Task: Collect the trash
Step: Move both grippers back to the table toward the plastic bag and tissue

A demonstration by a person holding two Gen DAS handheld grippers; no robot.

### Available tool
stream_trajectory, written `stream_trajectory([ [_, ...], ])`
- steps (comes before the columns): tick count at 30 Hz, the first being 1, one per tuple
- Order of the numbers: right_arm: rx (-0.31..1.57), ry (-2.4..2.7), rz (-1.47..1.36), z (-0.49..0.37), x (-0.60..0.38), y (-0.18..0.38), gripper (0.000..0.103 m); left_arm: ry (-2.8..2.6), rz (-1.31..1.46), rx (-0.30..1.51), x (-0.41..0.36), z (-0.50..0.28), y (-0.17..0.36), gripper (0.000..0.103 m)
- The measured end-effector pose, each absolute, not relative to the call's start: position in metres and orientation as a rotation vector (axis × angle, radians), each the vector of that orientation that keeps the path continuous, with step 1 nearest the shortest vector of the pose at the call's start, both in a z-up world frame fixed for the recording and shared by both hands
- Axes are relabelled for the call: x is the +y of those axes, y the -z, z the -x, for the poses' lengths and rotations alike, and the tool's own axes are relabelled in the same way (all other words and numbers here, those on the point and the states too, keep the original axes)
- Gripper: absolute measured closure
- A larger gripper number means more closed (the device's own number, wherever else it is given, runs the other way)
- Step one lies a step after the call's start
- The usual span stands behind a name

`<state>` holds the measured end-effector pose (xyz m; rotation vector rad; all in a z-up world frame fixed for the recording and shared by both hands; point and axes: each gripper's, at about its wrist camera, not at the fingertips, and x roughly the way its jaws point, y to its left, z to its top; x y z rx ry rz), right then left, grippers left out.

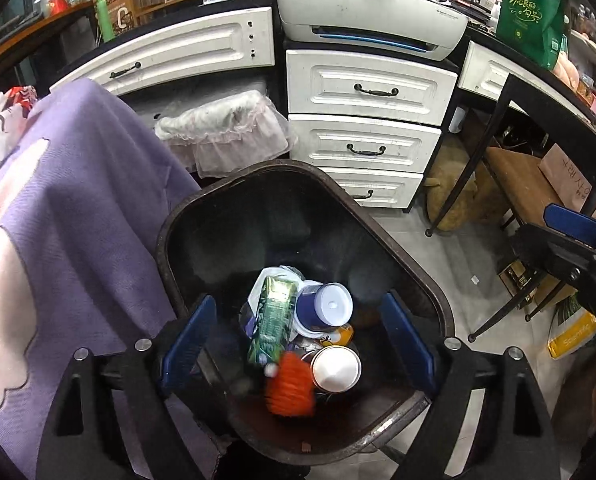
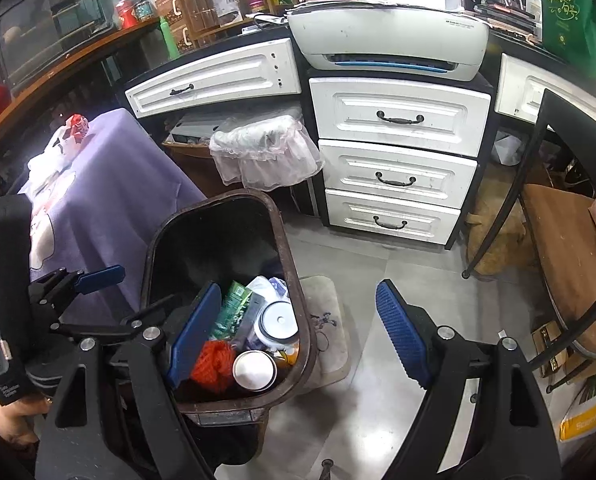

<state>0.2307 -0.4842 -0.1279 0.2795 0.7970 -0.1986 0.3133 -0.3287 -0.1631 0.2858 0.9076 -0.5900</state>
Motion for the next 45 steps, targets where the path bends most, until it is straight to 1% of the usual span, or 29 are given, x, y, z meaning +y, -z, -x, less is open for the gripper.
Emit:
stream_trajectory([
  [6,0.773,0.199,-0.287,-0.228,-0.485,0.121,0.023,0.628,-0.234,0.851,-0.32,-0.294,0.14,0.018],
  [13,0.759,0.157,-0.293,-0.231,-0.474,0.113,0.023,0.66,-0.206,0.754,-0.303,-0.267,0.101,0.01],
  [22,0.746,0.06,-0.257,-0.243,-0.439,0.094,0.023,0.636,-0.208,0.686,-0.259,-0.259,0.066,0.006],
  [27,0.735,-0.036,-0.222,-0.259,-0.405,0.08,0.023,0.585,-0.203,0.684,-0.227,-0.268,0.056,0.006],
  [38,0.684,-0.298,-0.145,-0.325,-0.313,0.049,0.023,0.379,-0.185,0.685,-0.141,-0.306,0.048,0.006],
  [45,0.712,-0.414,-0.128,-0.399,-0.263,0.04,0.023,0.292,-0.134,0.686,-0.089,-0.335,0.041,0.006],
])
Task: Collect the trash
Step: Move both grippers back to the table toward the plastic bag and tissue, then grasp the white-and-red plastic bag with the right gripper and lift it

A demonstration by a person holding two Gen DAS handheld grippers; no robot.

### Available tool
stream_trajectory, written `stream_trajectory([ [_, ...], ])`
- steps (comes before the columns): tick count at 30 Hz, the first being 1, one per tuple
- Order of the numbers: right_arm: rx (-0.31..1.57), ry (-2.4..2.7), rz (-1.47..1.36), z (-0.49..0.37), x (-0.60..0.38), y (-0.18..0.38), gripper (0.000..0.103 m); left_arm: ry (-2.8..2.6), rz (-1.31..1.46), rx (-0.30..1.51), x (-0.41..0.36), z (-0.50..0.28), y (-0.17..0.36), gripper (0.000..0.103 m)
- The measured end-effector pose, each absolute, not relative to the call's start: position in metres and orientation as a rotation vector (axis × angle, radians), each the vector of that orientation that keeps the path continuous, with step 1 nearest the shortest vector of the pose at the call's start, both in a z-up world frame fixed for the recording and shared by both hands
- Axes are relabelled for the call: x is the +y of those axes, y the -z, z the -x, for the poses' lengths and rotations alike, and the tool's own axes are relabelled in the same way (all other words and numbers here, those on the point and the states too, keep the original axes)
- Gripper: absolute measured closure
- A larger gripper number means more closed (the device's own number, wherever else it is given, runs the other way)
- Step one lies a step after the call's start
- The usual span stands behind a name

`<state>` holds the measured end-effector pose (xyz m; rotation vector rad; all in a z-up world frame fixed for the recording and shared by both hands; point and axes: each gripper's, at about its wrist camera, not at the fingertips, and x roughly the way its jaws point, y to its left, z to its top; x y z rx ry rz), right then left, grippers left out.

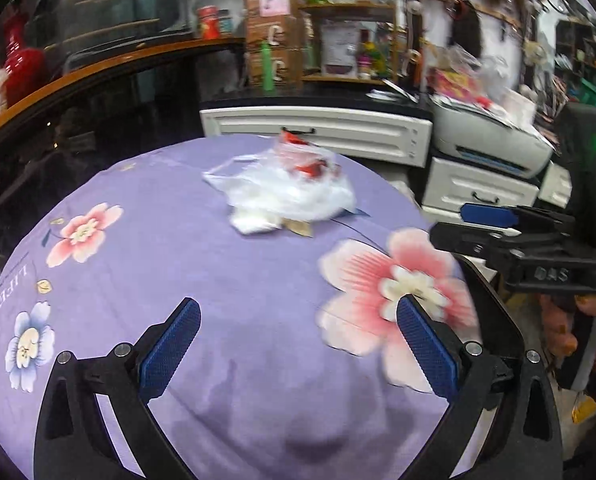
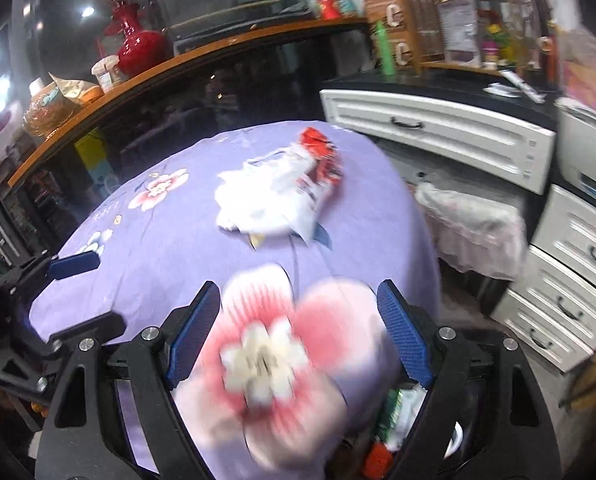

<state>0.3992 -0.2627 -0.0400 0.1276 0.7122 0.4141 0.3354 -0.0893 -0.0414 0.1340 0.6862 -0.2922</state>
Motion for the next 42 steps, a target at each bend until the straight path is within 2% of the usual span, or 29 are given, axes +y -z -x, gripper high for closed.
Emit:
stream_trajectory([
  [14,0.913,-0.429,-0.193,-0.543,-0.217,0.065,0.025,0.273,-0.109,0.728,-0.049,-0.371,0.053,0.006],
  [15,0.922,-0.427,-0.203,-0.546,-0.216,0.067,0.033,0.274,-0.109,0.73,-0.049,-0.374,0.053,0.006],
  [16,0.932,-0.418,-0.205,-0.549,-0.215,0.069,0.037,0.275,-0.11,0.731,-0.049,-0.374,0.053,0.006],
  [18,0.936,-0.404,-0.198,-0.551,-0.214,0.072,0.058,0.273,-0.116,0.734,-0.048,-0.378,0.054,0.006],
  [19,0.933,-0.405,-0.19,-0.551,-0.213,0.072,0.064,0.273,-0.116,0.737,-0.047,-0.379,0.055,0.006],
  [20,0.93,-0.407,-0.185,-0.549,-0.214,0.072,0.077,0.273,-0.116,0.74,-0.047,-0.381,0.055,0.006],
  [22,0.923,-0.419,-0.186,-0.549,-0.216,0.07,0.089,0.277,-0.112,0.743,-0.047,-0.384,0.056,0.006],
  [24,0.894,-0.436,-0.192,-0.544,-0.219,0.064,0.096,0.274,-0.109,0.746,-0.047,-0.387,0.057,0.006],
  [37,0.637,-0.41,-0.177,-0.492,-0.262,-0.017,0.099,0.281,-0.174,0.797,-0.079,-0.439,0.064,0.006],
  [42,0.599,-0.391,-0.179,-0.474,-0.286,-0.03,0.099,0.271,-0.202,0.818,-0.095,-0.47,0.069,0.006],
])
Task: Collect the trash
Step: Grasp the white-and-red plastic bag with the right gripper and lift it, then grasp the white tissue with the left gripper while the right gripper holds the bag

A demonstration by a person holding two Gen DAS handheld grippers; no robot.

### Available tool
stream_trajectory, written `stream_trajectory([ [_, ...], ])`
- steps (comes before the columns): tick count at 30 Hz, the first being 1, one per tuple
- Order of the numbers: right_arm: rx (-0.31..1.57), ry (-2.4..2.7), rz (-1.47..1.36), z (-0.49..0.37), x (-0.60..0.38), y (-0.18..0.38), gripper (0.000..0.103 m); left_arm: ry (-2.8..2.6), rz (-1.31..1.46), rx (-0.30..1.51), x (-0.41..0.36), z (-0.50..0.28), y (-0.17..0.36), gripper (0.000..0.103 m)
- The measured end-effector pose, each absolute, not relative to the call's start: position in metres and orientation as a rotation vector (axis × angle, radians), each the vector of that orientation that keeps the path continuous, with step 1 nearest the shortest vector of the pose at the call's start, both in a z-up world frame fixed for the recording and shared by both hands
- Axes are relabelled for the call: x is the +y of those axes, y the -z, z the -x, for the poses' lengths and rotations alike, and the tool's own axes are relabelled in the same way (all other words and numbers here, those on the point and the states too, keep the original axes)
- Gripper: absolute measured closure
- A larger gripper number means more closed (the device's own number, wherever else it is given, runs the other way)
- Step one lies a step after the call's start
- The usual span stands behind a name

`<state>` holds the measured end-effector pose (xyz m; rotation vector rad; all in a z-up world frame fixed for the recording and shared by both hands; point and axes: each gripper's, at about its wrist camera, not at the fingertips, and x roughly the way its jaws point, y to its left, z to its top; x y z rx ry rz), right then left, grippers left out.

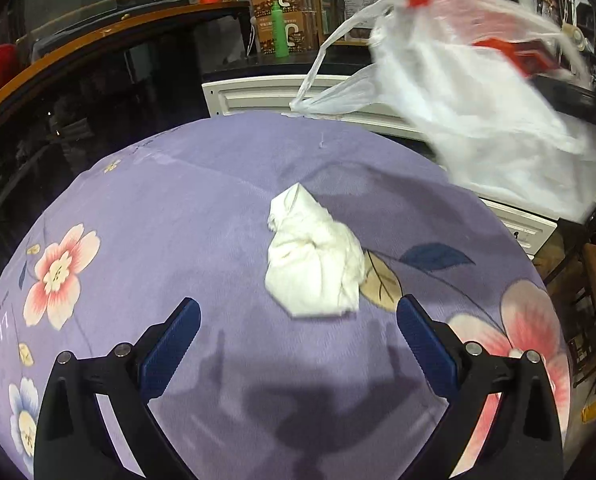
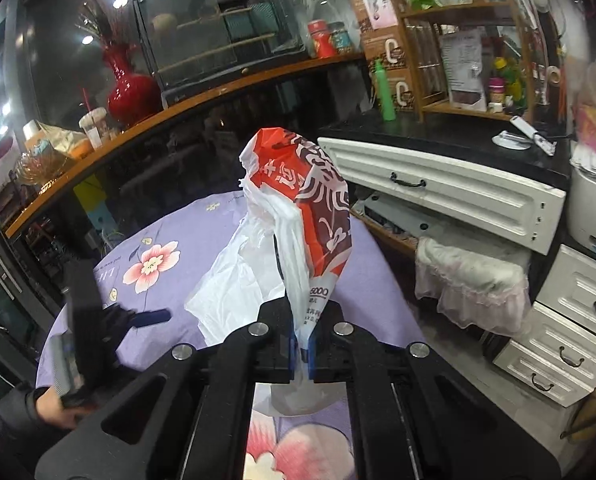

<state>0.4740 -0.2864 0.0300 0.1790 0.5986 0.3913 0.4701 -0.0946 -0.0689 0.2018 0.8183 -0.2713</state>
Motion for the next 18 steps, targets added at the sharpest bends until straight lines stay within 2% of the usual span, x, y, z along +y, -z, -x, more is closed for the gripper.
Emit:
stream_trajectory([
  [4,0.6,-0.368,-0.182,-0.465,-0.302,-0.026,0.099,0.267,-0.199,0.857,-0.106,-0.494,0.076,0.009],
  [6,0.607,-0.366,-0.188,-0.462,-0.306,-0.022,0.099,0.258,-0.208,0.876,-0.111,-0.503,0.082,0.015],
  [8,0.606,-0.363,-0.191,-0.458,-0.309,-0.018,0.099,0.243,-0.217,0.887,-0.114,-0.508,0.086,0.027],
  [10,0.601,-0.356,-0.189,-0.454,-0.313,-0.014,0.099,0.242,-0.202,0.886,-0.114,-0.509,0.088,0.033],
  [14,0.605,-0.353,-0.217,-0.45,-0.318,-0.008,0.099,0.231,-0.159,0.884,-0.111,-0.506,0.086,0.062],
  [17,0.603,-0.355,-0.246,-0.443,-0.32,-0.005,0.099,0.212,-0.167,0.868,-0.112,-0.5,0.084,0.079],
  [18,0.601,-0.354,-0.25,-0.441,-0.32,-0.004,0.099,0.21,-0.161,0.864,-0.11,-0.496,0.083,0.08],
])
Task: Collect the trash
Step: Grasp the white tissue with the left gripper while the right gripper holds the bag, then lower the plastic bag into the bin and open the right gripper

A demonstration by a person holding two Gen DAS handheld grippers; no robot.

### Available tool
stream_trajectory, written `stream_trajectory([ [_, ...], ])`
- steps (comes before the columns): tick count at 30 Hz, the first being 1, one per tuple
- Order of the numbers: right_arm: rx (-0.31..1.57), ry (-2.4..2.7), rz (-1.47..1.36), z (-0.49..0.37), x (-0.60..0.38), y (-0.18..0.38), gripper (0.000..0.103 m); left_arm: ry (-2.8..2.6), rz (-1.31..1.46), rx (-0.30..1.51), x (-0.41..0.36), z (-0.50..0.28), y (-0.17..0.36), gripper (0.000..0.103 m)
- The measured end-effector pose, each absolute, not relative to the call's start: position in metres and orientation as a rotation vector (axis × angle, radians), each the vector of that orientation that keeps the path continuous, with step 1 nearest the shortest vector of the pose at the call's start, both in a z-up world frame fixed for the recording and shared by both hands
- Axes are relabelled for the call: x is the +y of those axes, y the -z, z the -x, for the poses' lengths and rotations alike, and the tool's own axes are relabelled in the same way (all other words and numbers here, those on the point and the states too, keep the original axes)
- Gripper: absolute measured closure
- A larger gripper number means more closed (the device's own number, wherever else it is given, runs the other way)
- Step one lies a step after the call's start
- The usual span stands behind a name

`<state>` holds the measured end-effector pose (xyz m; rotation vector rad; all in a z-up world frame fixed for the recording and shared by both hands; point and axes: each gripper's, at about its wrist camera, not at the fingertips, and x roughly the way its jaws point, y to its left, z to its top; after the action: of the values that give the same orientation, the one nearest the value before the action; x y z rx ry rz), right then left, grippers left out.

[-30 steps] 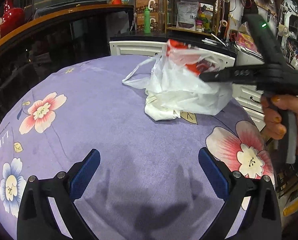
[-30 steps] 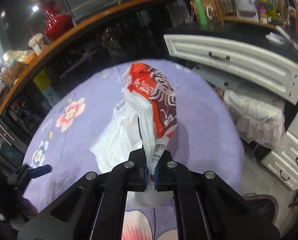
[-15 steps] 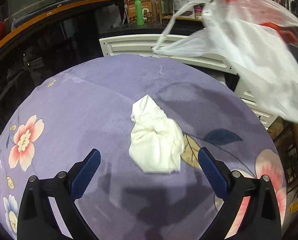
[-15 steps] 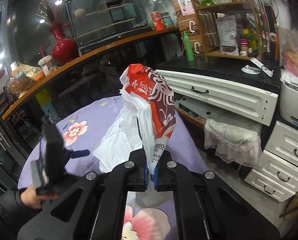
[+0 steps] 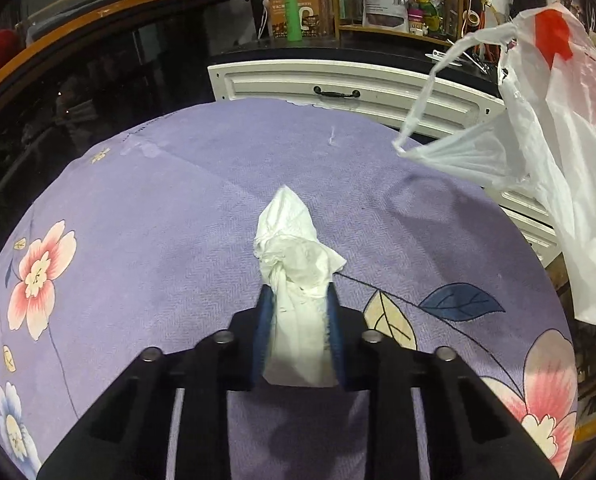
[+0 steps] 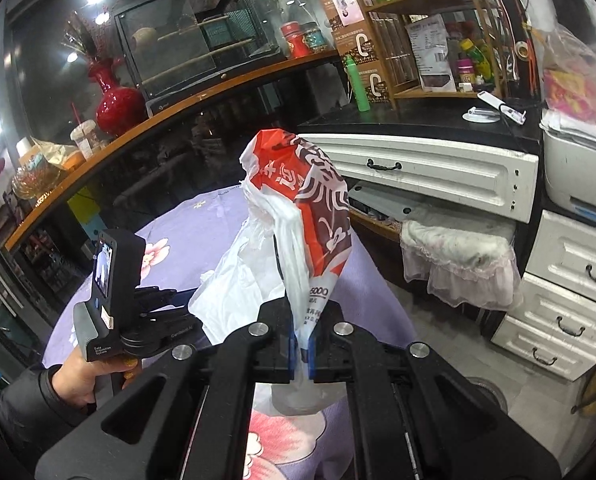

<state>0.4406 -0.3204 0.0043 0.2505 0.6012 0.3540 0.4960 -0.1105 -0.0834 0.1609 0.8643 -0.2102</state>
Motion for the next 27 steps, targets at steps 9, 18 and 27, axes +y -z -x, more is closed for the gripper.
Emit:
stream_trajectory([
  [9,0.589,-0.348,-0.261,-0.4,-0.322,0.0,0.099,0.231,-0.095,0.791,-0.091,-0.443,0.058,0.085],
  [18,0.573,-0.324,-0.228,-0.335,-0.335,0.001,0.099,0.278,-0.079,0.677,-0.084,-0.351,0.024,0.085],
  [27,0.584,-0.231,-0.208,-0.266,-0.362,0.02,0.099,0.407,-0.082,0.637,-0.119,-0.286,0.018,0.085],
])
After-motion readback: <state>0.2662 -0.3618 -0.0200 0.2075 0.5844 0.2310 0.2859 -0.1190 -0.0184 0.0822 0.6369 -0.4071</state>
